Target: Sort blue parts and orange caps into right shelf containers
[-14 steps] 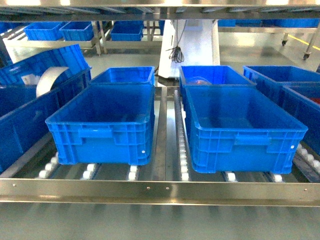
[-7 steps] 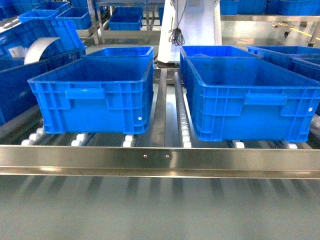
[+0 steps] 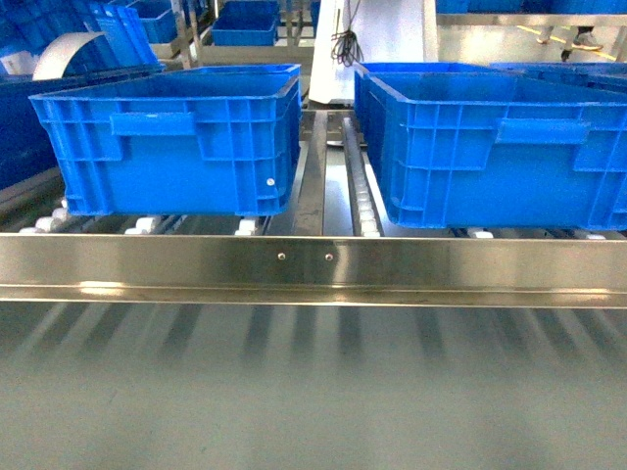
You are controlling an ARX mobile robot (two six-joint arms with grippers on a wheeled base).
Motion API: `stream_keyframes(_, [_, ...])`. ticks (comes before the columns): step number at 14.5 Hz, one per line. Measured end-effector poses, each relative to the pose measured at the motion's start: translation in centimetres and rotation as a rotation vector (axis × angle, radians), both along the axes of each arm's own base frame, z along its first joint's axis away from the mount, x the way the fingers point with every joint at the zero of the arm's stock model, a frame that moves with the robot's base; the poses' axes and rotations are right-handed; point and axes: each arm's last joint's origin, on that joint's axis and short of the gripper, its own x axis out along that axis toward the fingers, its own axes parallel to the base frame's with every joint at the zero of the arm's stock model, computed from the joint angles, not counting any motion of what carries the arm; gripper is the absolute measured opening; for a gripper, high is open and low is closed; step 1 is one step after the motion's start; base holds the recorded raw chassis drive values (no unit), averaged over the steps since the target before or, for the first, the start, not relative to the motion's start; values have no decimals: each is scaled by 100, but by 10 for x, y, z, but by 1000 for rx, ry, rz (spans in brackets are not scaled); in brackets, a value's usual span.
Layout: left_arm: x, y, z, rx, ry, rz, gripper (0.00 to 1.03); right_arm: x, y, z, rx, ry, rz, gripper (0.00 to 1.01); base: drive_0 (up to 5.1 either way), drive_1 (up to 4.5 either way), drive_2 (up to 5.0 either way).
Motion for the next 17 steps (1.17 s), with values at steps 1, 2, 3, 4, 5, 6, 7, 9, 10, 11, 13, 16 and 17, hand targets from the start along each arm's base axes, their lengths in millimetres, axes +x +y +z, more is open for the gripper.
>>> stream_keyframes(1, [0,0,0,0,0,0,42,0,0,0,0,-1,0,46,0,0,0])
stream_keyframes(2, [0,0,0,0,0,0,42,0,0,0,0,-1,0,46,0,0,0])
stream_keyframes(3, [0,0,0,0,0,0,42,0,0,0,0,-1,0,46,0,0,0])
stream_keyframes(4, [0,0,0,0,0,0,42,0,0,0,0,-1,0,46,0,0,0])
stream_keyframes(5, [0,0,0,0,0,0,42,0,0,0,0,-1,0,46,0,0,0])
stream_keyframes(6, [0,0,0,0,0,0,42,0,0,0,0,0,0,46,1,418,-415])
stream_keyframes(7, [0,0,0,0,0,0,42,0,0,0,0,-1,0,46,1,421,-418])
stream_keyframes(9, [0,0,0,0,0,0,42,0,0,0,0,-2,0,46,40,460,-380])
stream_keyframes(10, [0,0,0,0,-1,0,42,0,0,0,0,-2,0,46,29,449,-391])
stream_keyframes(11, [0,0,0,0,0,0,42,0,0,0,0,-2,0,46,21,441,-398])
stream_keyframes(13, [0,0,0,0,-3,0,42,0,0,0,0,-4,0,46,2,431,-428])
stream_keyframes(16, [0,0,0,0,-1,0,42,0,0,0,0,0,0,46,0,430,-430])
stream_keyframes(17, [0,0,0,0,-1,0,42,0,0,0,0,-3,0,46,-3,428,-433])
